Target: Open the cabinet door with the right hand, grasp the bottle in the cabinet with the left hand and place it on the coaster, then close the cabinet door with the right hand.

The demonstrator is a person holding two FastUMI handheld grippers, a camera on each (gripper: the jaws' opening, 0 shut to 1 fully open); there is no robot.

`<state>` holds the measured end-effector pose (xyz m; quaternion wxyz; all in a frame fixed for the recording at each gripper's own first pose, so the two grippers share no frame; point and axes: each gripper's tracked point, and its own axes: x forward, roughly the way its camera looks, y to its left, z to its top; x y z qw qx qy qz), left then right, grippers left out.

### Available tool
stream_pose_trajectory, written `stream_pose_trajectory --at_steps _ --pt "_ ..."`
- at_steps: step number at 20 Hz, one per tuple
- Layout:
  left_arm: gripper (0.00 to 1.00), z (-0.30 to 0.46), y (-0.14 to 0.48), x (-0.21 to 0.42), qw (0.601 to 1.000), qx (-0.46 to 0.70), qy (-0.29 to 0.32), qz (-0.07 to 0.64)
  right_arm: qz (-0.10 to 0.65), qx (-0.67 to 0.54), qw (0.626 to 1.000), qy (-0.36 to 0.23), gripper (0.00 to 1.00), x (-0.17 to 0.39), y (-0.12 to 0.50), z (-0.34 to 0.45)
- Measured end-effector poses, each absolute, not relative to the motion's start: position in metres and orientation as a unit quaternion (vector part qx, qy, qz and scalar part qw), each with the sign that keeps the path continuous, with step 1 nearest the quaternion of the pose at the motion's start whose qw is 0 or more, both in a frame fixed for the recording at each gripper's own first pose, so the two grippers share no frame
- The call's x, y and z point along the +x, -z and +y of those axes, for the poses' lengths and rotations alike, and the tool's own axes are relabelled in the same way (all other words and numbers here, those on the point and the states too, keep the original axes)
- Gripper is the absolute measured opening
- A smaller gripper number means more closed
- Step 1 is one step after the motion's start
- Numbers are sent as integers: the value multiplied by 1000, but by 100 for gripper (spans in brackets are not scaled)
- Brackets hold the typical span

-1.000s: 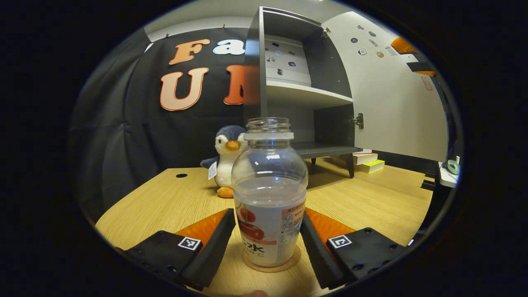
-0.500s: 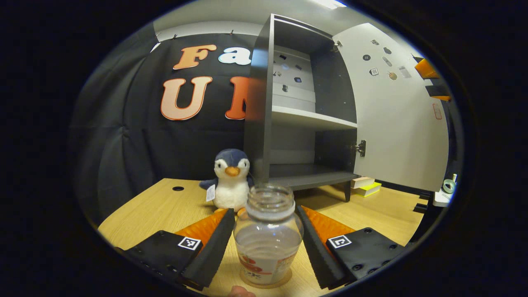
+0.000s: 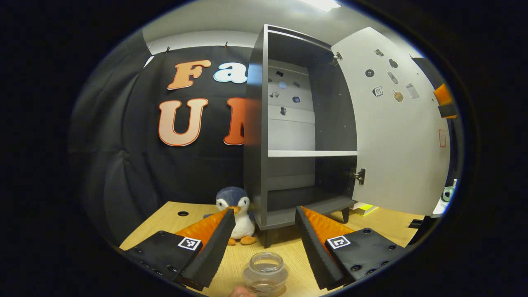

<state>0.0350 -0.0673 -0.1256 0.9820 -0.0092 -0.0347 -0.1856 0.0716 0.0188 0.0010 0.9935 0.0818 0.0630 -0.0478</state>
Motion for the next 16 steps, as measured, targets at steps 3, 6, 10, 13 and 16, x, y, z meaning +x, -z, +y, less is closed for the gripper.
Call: stream_pose_trajectory --at_steps 3,6,10,13,16 --pt "95 -76 98 27 982 3 183 -39 73 84 992 52 93 66 -1 12" --pt "96 -85 72 21 983 9 179 -36 78 72 993 61 94 60 -3 0" --pt "95 -95 44 14 985 -11 172 -19 80 54 992 81 94 55 -5 -20" --pt "96 -91 29 12 988 -13 153 -11 81 57 991 92 98 49 -6 -25" --pt "96 -81 16 11 992 -6 127 -2 78 42 989 118 94 40 -10 -48"
